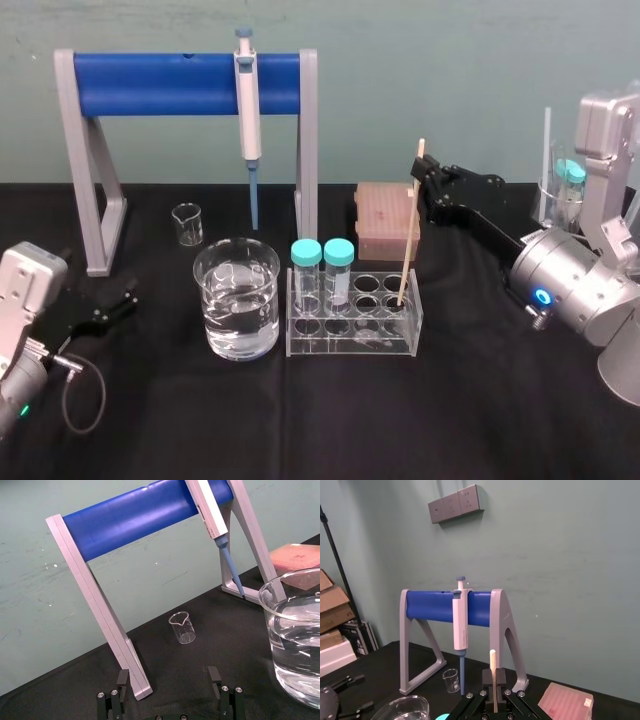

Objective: Hold the thermometer with one hand and immerse one end into the beaker, then reinsert it into the test tube rack.

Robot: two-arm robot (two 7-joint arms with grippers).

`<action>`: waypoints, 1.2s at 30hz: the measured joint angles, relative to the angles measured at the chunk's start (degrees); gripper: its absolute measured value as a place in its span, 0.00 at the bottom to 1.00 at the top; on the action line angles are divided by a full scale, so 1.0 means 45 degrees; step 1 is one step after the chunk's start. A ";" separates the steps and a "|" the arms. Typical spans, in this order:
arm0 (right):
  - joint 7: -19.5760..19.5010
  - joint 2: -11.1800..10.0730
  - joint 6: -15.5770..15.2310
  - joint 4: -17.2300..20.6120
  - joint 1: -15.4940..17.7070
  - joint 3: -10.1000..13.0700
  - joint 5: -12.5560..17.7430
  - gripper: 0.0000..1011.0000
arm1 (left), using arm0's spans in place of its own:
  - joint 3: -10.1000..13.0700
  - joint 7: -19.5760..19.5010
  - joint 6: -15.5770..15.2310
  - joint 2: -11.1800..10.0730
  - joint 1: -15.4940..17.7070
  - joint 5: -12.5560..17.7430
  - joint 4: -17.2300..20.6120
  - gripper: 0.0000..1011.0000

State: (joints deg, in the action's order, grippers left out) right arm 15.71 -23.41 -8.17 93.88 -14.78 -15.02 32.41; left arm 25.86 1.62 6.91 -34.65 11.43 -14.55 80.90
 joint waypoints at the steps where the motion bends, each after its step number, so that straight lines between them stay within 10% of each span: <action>1: 0.0000 0.0000 0.0000 0.0000 0.0000 0.0000 0.0000 0.04 | 0.0001 0.0000 0.0000 0.0000 0.0000 0.0000 -0.0001 0.99; 36: 0.0820 0.0173 0.0955 -0.1270 -0.0094 -0.0550 -0.1399 0.03 | 0.0000 0.0000 0.0000 0.0000 0.0000 0.0000 0.0000 0.99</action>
State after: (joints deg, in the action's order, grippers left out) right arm 19.41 -22.63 -3.87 88.16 -15.20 -17.50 26.11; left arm 25.86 1.62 6.91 -34.65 11.43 -14.55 80.90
